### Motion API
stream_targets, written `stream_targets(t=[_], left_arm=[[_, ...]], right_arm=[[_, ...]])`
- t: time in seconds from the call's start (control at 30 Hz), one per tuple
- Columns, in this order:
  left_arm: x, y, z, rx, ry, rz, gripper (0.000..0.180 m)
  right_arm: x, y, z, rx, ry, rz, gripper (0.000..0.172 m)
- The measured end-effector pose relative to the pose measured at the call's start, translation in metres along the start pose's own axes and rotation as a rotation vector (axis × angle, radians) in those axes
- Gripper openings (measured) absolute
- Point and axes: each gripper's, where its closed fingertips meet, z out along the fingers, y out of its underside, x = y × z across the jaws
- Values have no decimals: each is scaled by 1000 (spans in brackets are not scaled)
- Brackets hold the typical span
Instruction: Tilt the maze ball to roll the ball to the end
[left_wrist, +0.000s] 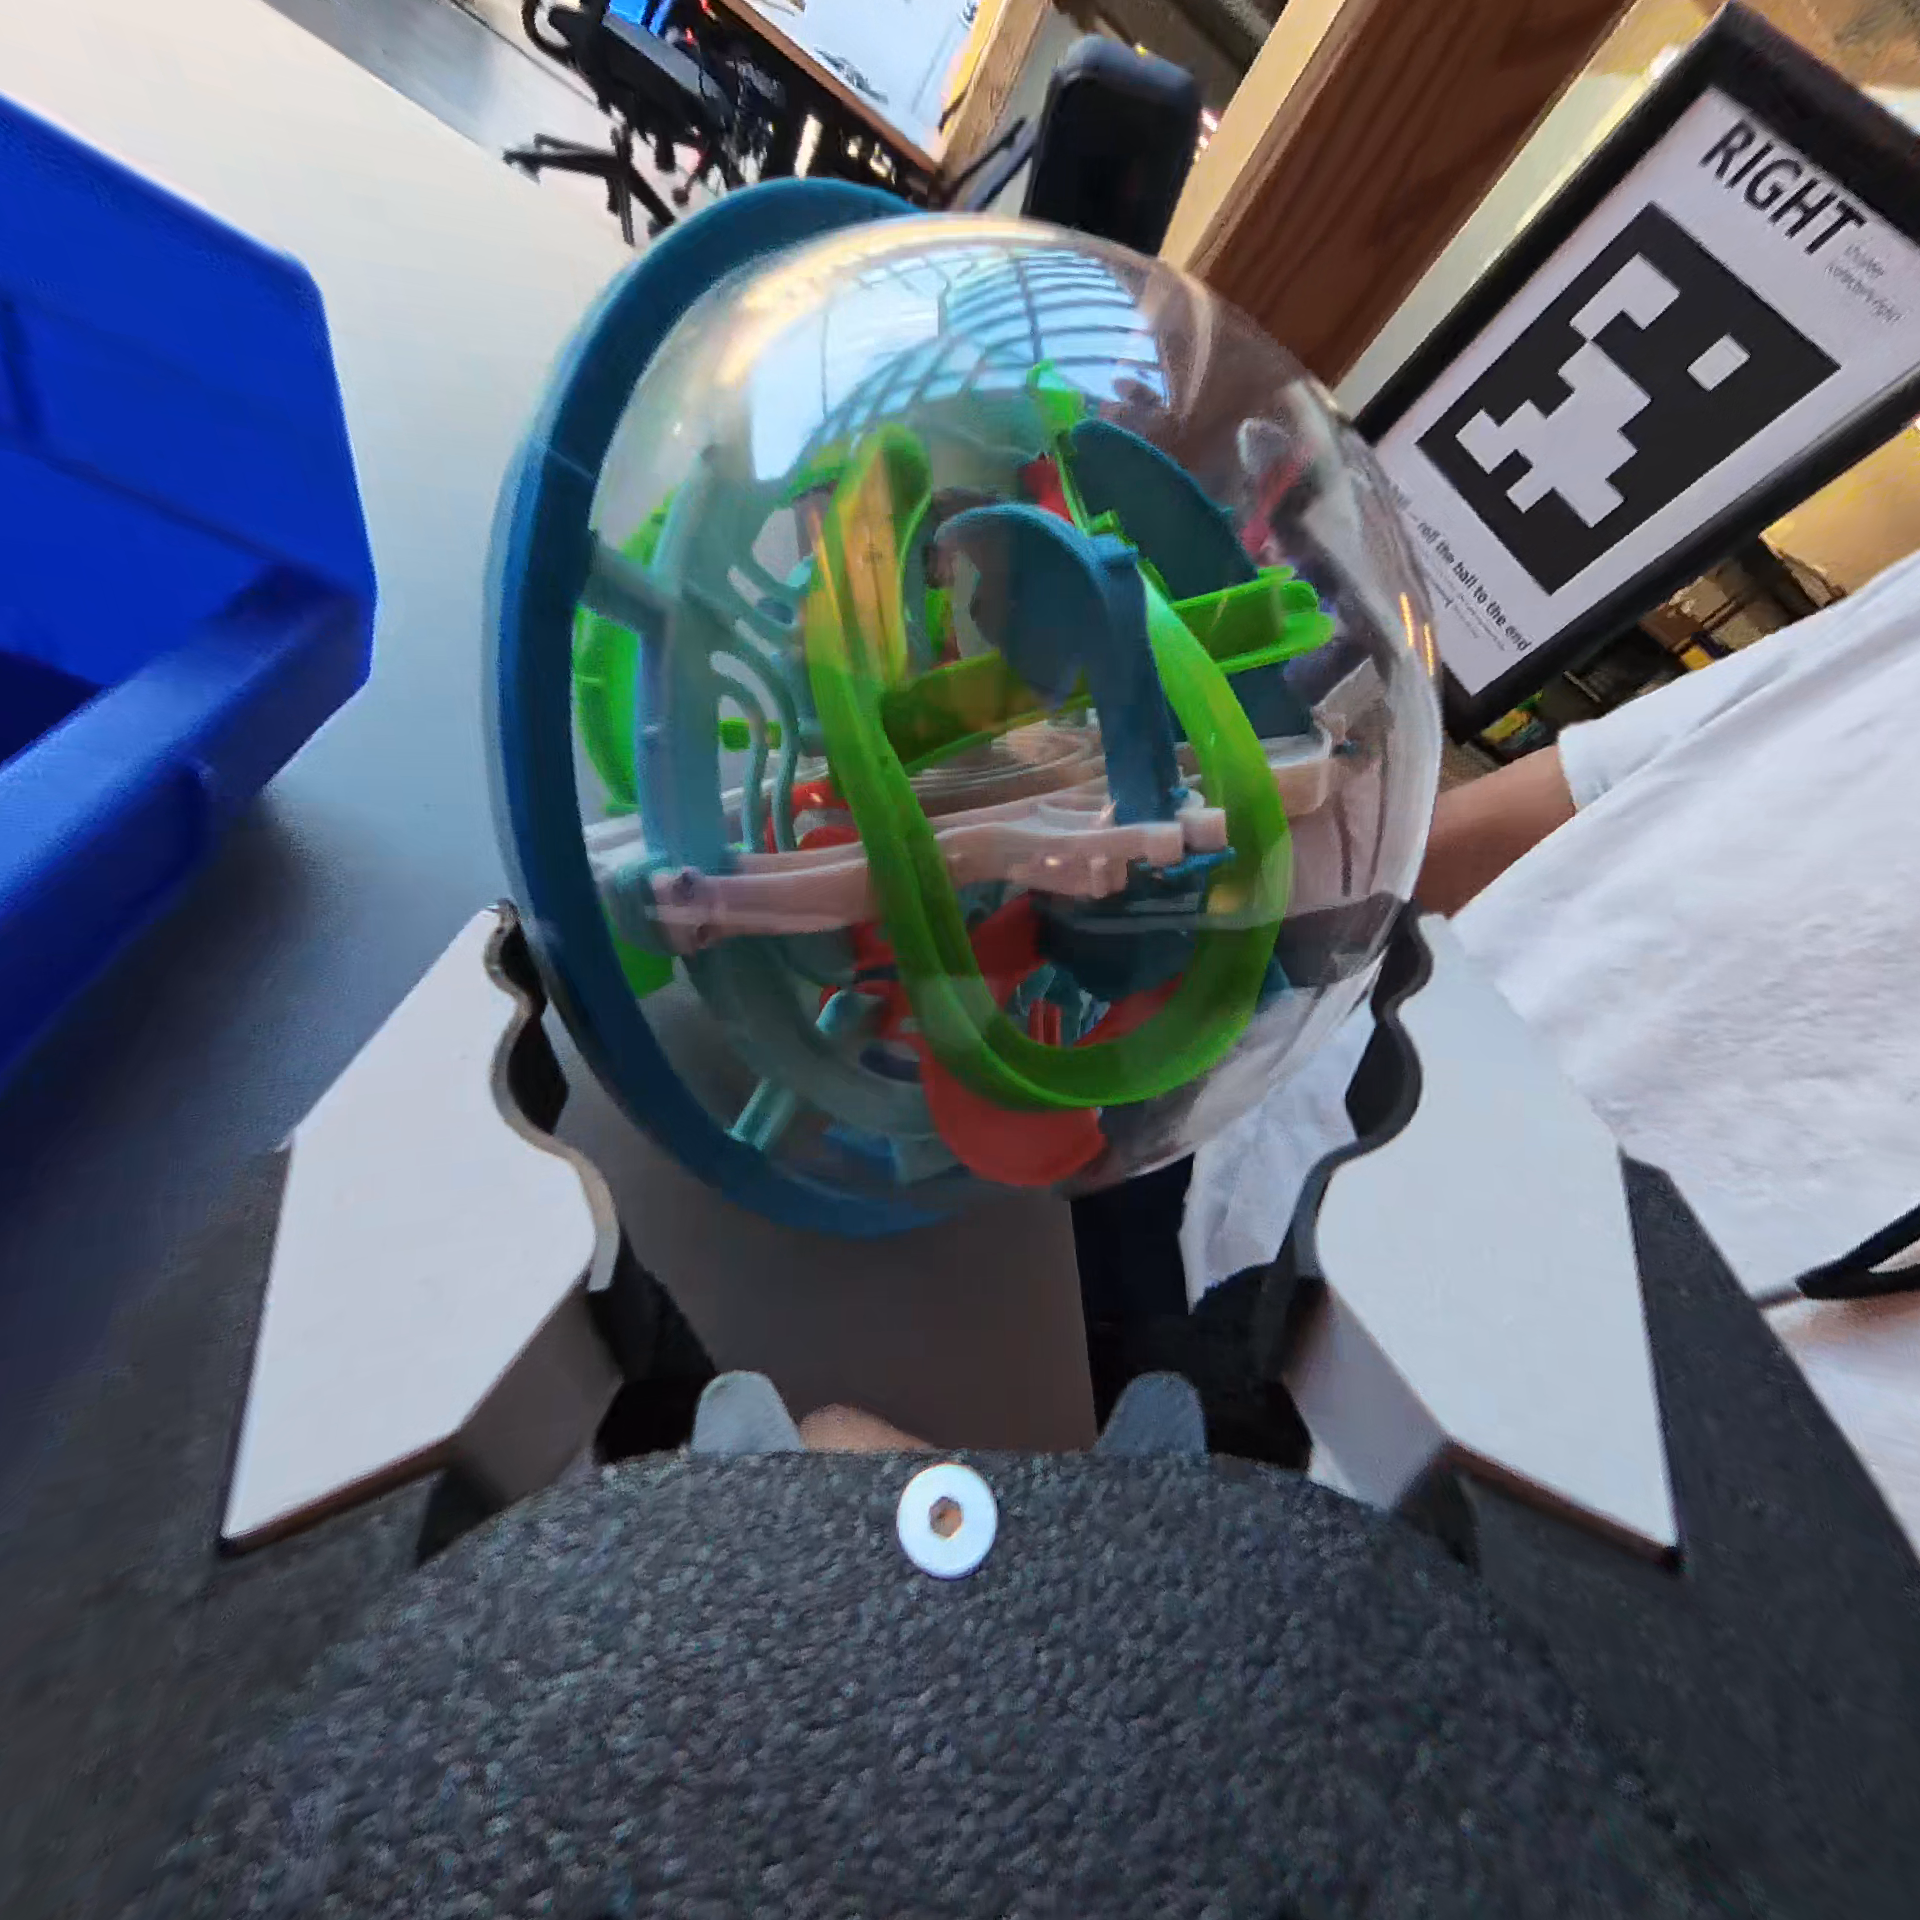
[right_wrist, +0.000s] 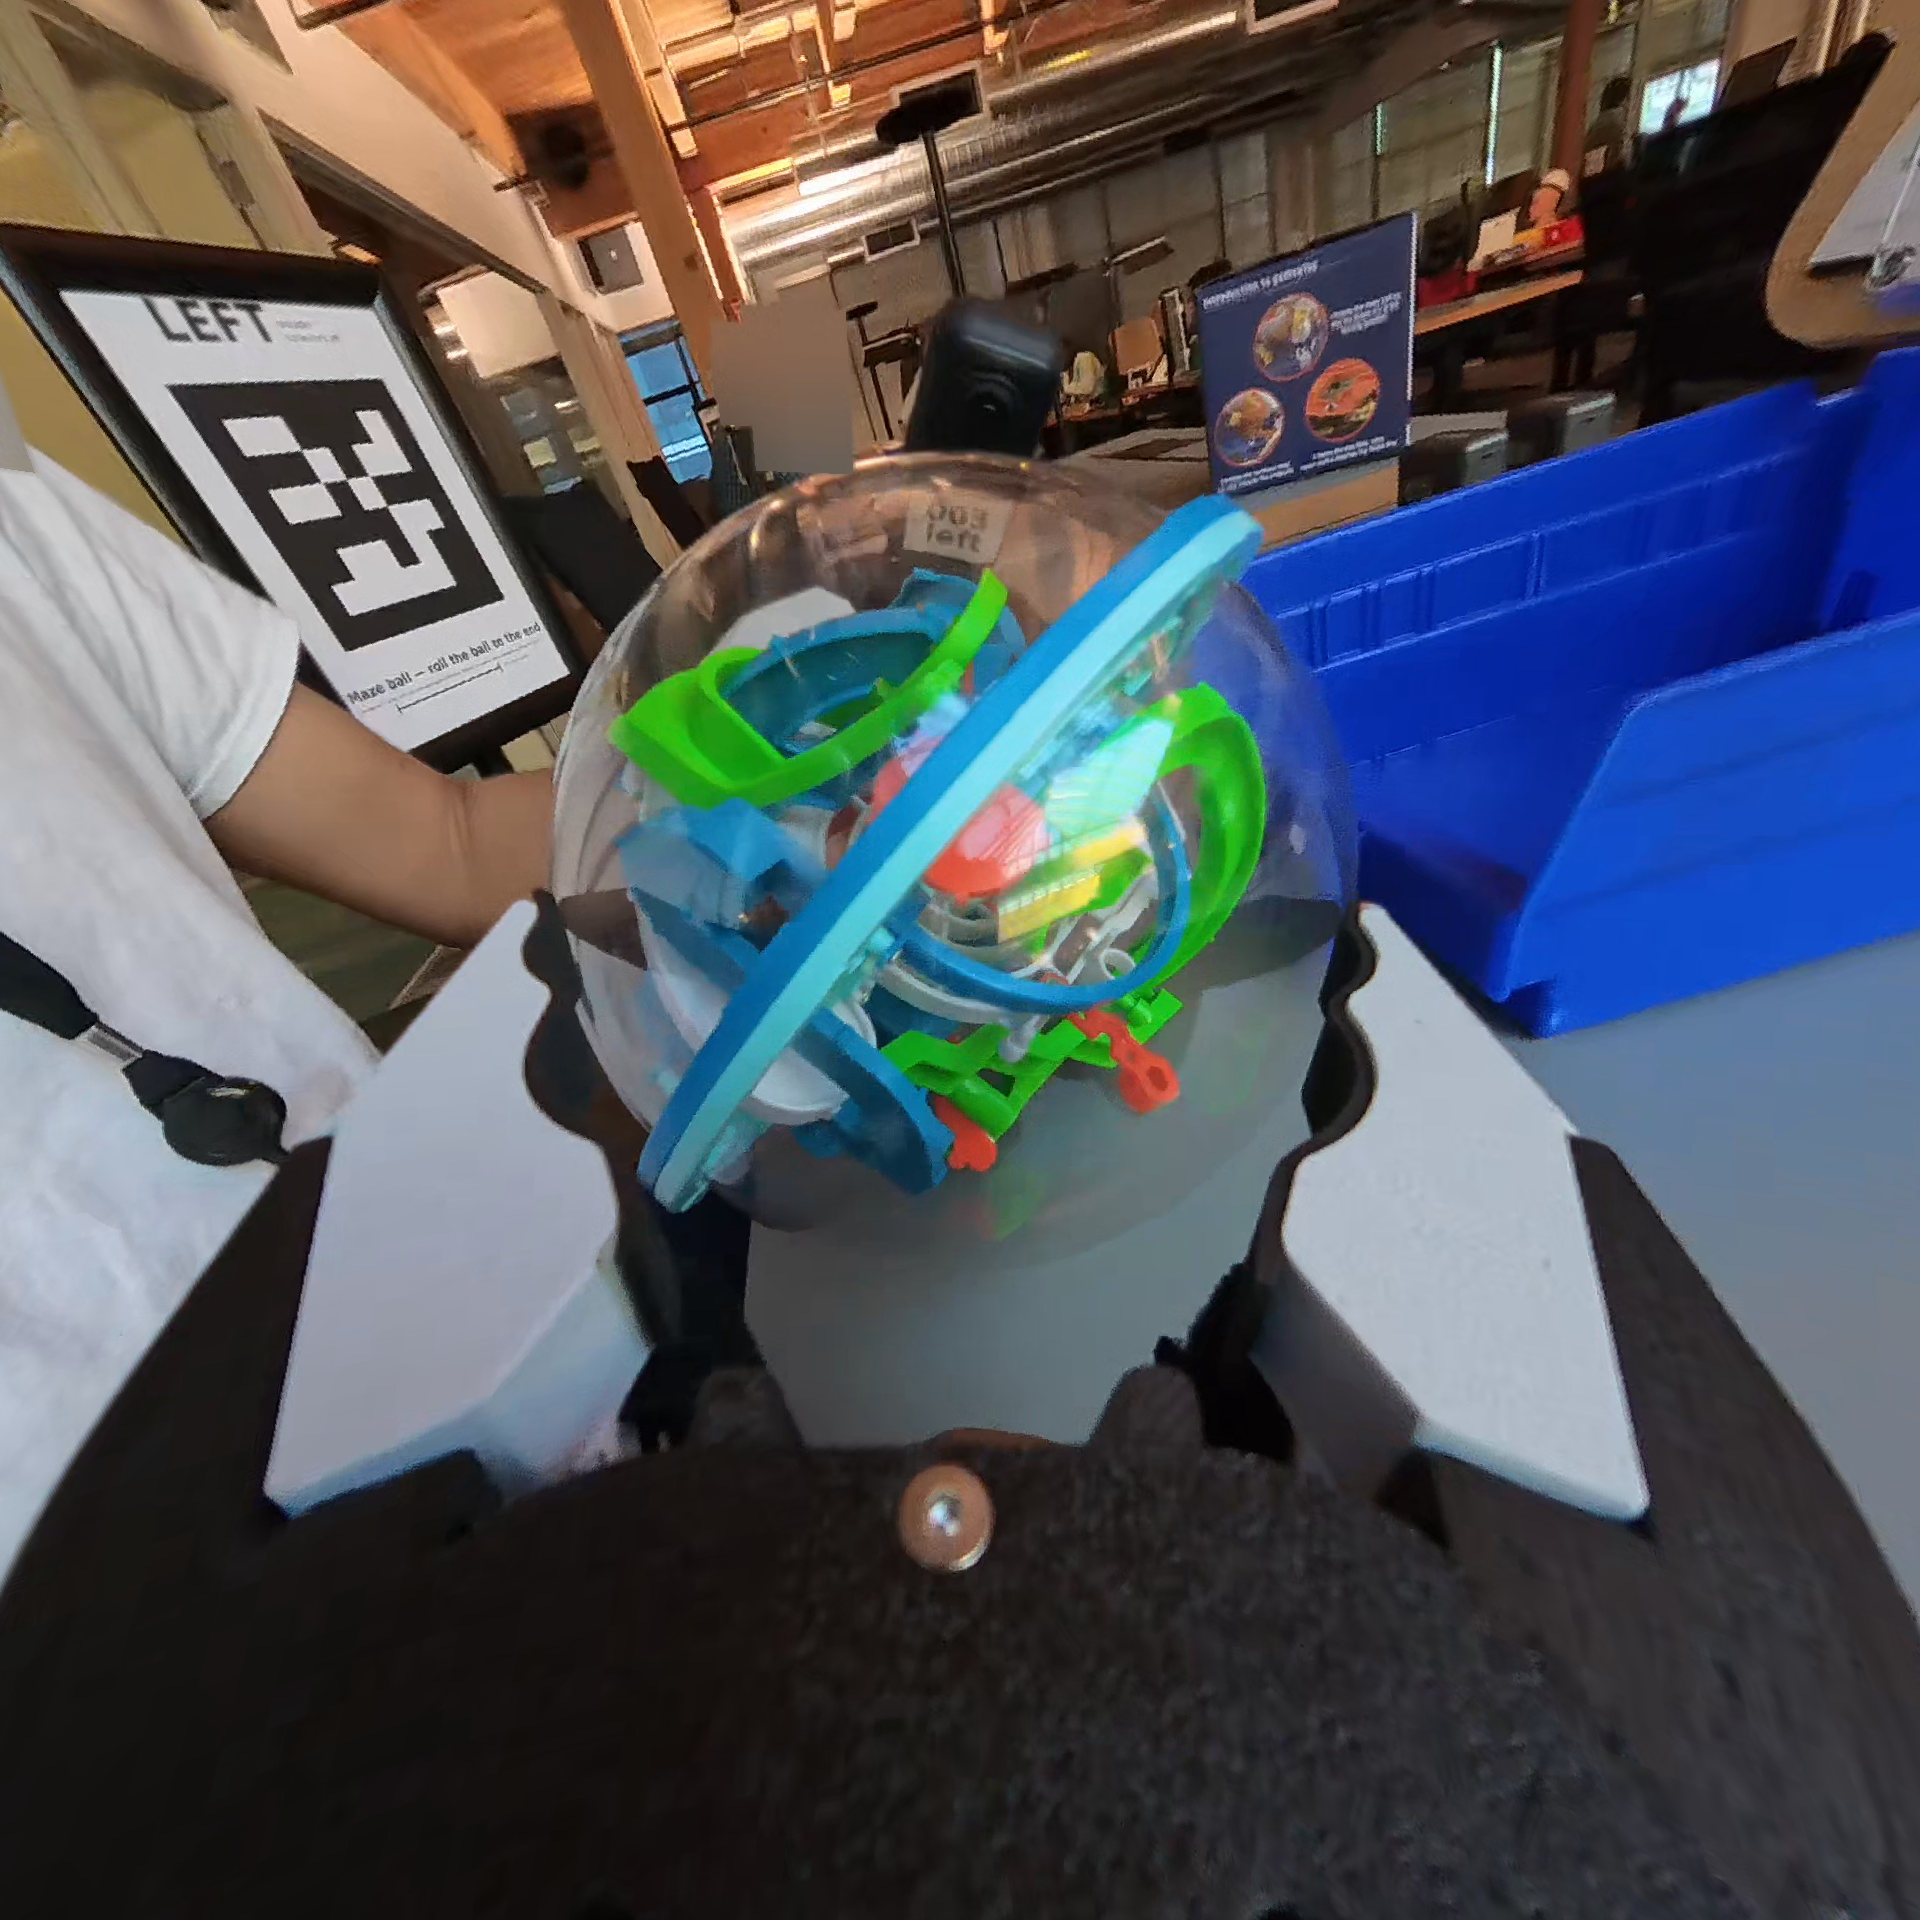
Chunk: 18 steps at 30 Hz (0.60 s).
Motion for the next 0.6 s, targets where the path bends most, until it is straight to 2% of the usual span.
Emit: stream_targets(t=[0.07,0.13,0.2,0.23,0.27,0.33,0.4,0.47,0.6], left_arm=[[-2,2,-1,22,-14,-12,152],[-5,3,0,46,-44,-28,151],[-3,4,6,56,-69,-9,151],[-1,5,10,48,-94,23,151],[1,4,14,38,-135,76,151],[15,-8,10,50,-191,189,152],[49,-34,0,131,-222,354,152],[95,-54,-11,185,-262,573,152],[165,-69,-26,224,-339,835,152]], right_arm=[[1,6,-10,-34,43,61,134],[-4,23,-20,-78,88,166,145],[-16,35,-14,-86,88,250,150],[-14,39,-6,-88,138,250,152],[-6,43,1,-116,229,211,156],[-8,40,3,-181,253,102,156],[-27,5,6,-104,252,-45,156],[-60,-33,8,-70,254,-280,157],[-127,-83,10,-87,260,-614,155]])
